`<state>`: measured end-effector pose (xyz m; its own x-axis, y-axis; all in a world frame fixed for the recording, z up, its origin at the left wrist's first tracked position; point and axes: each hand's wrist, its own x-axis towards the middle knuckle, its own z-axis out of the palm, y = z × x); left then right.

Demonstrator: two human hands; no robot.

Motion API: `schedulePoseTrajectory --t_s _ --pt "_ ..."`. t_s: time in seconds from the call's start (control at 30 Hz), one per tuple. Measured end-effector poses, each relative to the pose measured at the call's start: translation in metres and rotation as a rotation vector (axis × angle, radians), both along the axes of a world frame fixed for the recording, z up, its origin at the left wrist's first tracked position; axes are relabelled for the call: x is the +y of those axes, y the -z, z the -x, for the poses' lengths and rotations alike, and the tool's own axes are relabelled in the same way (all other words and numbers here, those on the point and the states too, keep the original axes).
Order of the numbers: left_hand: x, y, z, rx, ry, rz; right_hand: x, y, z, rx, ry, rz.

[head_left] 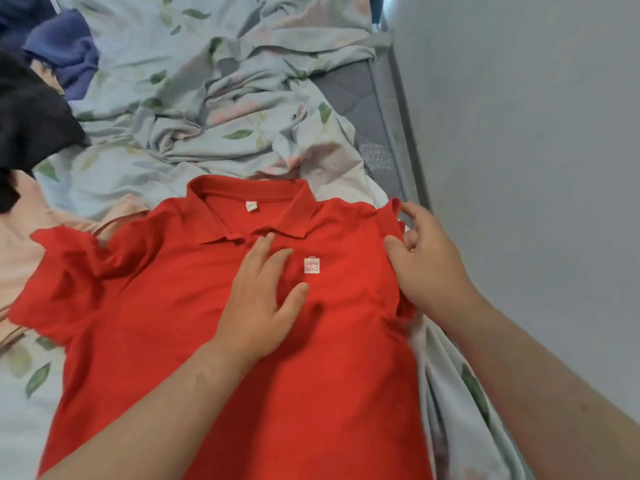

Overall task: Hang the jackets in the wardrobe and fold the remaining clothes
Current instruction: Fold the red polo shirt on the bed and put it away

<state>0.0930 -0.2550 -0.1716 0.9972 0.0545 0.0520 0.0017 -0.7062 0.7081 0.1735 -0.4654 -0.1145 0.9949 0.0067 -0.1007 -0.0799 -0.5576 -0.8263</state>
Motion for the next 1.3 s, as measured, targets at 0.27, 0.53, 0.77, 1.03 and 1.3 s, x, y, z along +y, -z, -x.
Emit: schedulePoseTrajectory --t_s 0.27,0.53,0.77,1.03,1.3 --pt "0.175 -0.007 0.054 0.081 -0.636 -0.262 0.114 0.046 0.016 0.214 -0.203 0.380" --pt "0.258 0.002 0.060 0.305 -0.727 -0.052 0.220 0.050 0.071 -0.217 -0.468 0.553" --pt "0.292 -0.008 0.032 0.367 -0.613 0.494 0.321 0.092 0.085 -0.247 -0.684 0.617" --pt "0.288 -0.004 0.018 0.417 -0.599 0.697 0.324 0.111 0.092 -0.203 -0.489 0.623" --pt "0.306 0.017 0.072 0.453 -0.988 0.999 0.323 0.113 0.088 -0.249 -0.559 0.627"
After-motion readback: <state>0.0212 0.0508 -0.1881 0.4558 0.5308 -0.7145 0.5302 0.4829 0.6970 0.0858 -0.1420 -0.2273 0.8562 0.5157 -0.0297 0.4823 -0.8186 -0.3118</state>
